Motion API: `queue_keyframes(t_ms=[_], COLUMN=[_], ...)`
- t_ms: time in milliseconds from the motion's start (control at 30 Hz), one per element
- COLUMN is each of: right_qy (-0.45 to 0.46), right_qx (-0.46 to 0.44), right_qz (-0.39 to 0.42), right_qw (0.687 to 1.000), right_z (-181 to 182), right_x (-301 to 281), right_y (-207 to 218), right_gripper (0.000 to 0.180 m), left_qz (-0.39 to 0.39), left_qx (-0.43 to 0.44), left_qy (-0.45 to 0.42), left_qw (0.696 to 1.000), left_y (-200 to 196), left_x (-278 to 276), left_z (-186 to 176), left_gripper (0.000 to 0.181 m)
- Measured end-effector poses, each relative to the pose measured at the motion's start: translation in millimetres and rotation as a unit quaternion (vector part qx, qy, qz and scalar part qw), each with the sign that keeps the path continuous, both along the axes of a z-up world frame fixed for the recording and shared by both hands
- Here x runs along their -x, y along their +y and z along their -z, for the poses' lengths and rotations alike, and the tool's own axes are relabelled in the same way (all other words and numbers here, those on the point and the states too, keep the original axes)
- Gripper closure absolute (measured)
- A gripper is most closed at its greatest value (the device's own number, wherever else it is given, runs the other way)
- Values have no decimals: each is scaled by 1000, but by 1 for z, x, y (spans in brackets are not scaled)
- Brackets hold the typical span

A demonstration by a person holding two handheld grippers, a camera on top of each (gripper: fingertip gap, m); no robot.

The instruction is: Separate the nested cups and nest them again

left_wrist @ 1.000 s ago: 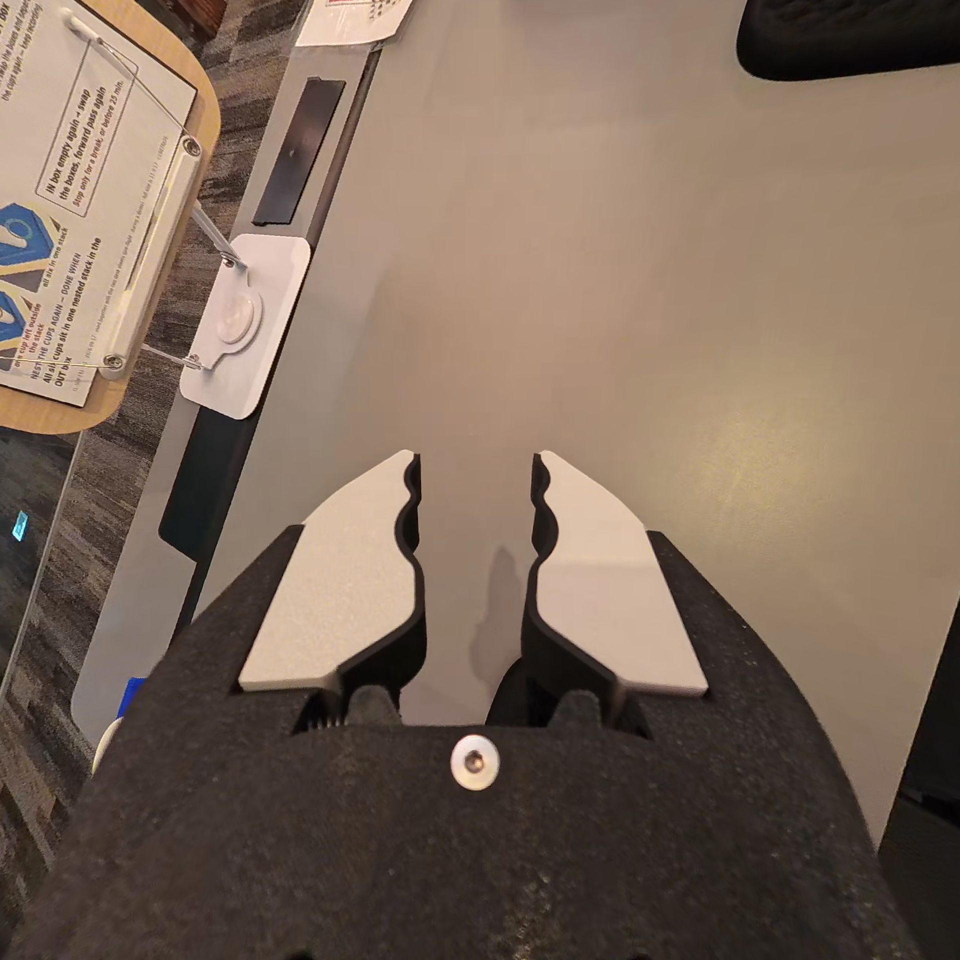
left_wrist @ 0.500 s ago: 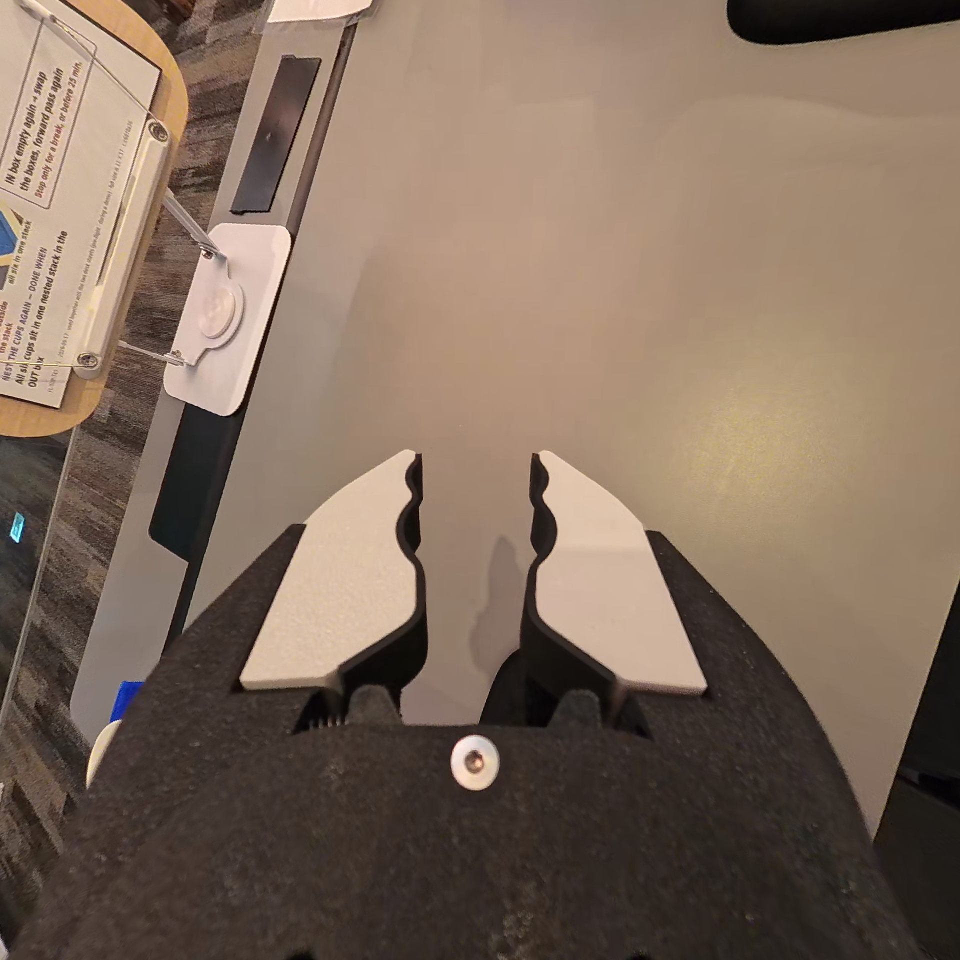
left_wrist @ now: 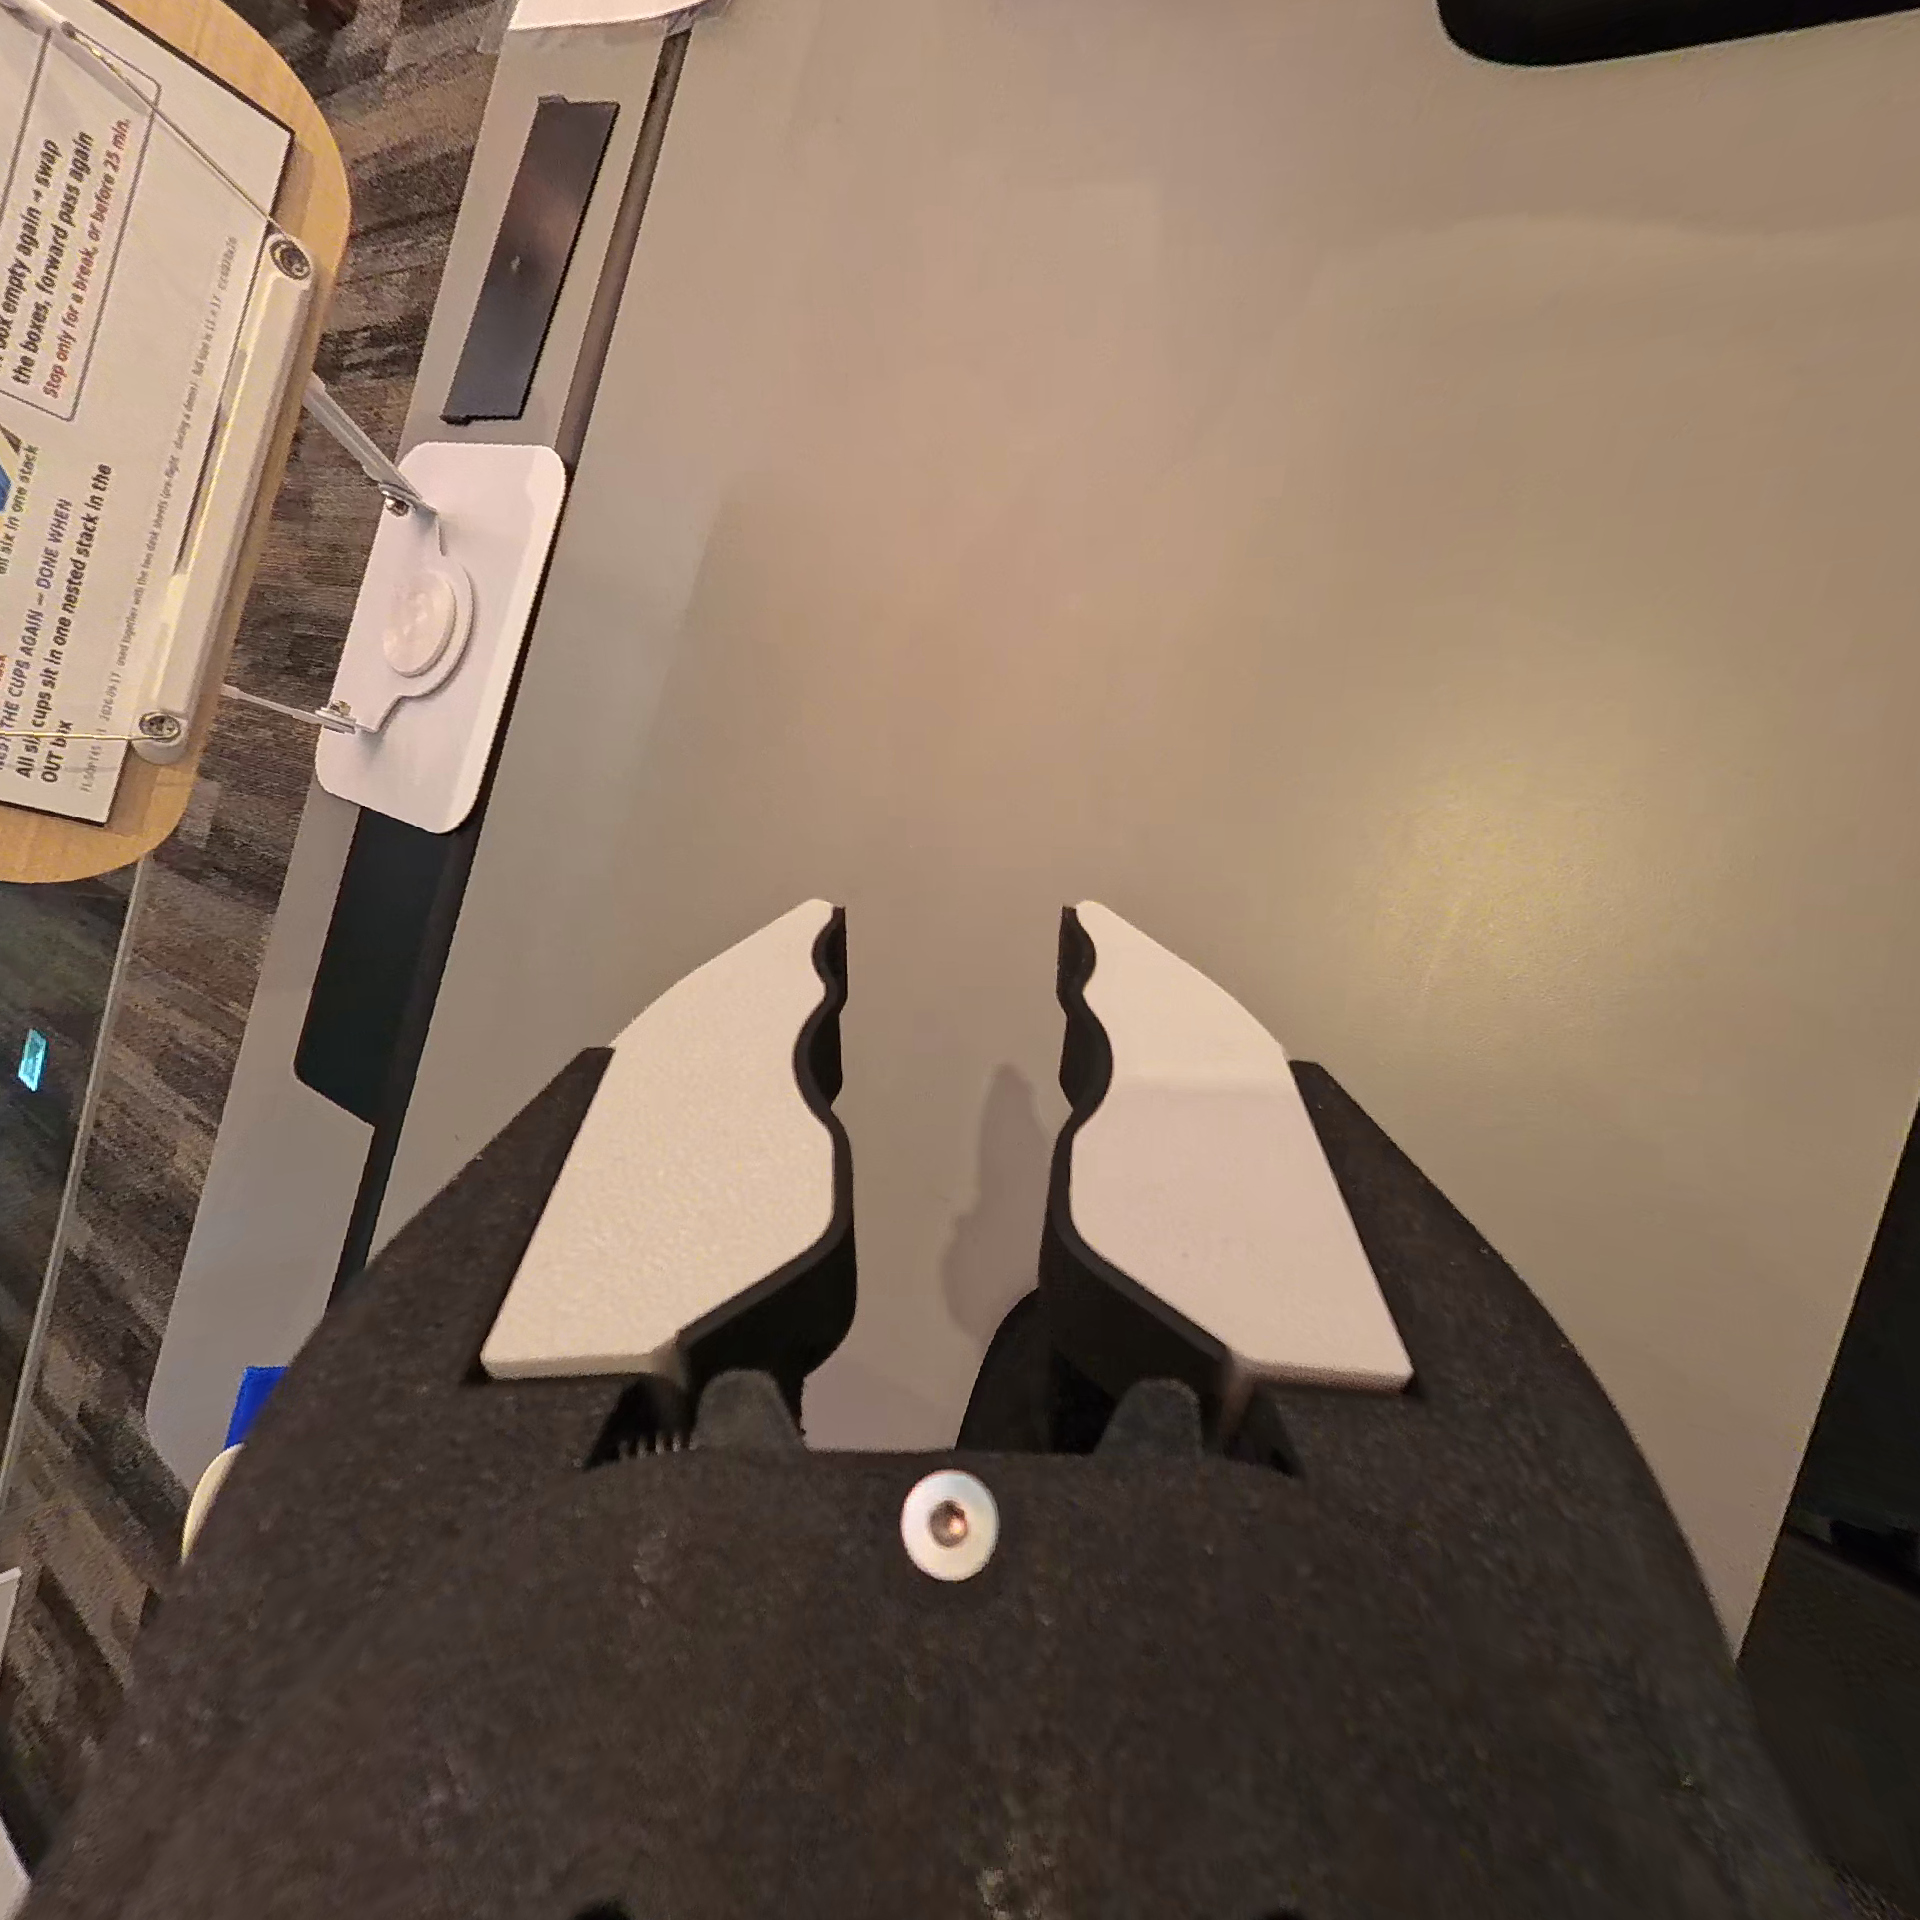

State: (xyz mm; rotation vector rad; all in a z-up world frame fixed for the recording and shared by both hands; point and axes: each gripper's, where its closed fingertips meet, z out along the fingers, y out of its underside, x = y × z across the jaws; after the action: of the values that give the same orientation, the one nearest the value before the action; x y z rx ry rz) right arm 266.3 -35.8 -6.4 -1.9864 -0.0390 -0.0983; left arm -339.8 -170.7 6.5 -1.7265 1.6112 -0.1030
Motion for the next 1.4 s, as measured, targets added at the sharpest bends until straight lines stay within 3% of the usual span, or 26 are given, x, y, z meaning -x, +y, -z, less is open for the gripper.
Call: queue_keyframes(t_ms=[200, 400, 600, 767, 867, 1067, 1400], right_qy=[6, 20, 10, -35, -51, -71, -68], right_qx=[28, 17, -38, -55, -47, -31, -8], right_qz=[1, -12, -49, -67, -79, -85, -87], right_qw=[1000, 1000, 998, 996, 995, 993, 994], right_z=[8, -15, -60, -79, -79, -74, -63], right_x=[-1, 8, 33, 53, 63, 70, 70], right_y=[-4, -20, -34, -34, -31, -25, -19], right_gripper=[81, 75, 76, 77, 78, 79, 80], left_qz=[-7, -55, -219, -333, -328, -255, -246], left_qx=[-4, -29, -64, -42, -49, -51, 30], left_qy=[0, -23, 3, 62, 109, 221, 270], left_qw=[1000, 998, 974, 940, 937, 940, 930], left_y=[2, 21, 80, 127, 152, 189, 212], left_x=[5, 36, 152, 257, 277, 265, 267], left_z=[-1, -16, -32, -10, 8, 40, 70], left_gripper=[143, 145, 143, 142, 142, 148, 152])
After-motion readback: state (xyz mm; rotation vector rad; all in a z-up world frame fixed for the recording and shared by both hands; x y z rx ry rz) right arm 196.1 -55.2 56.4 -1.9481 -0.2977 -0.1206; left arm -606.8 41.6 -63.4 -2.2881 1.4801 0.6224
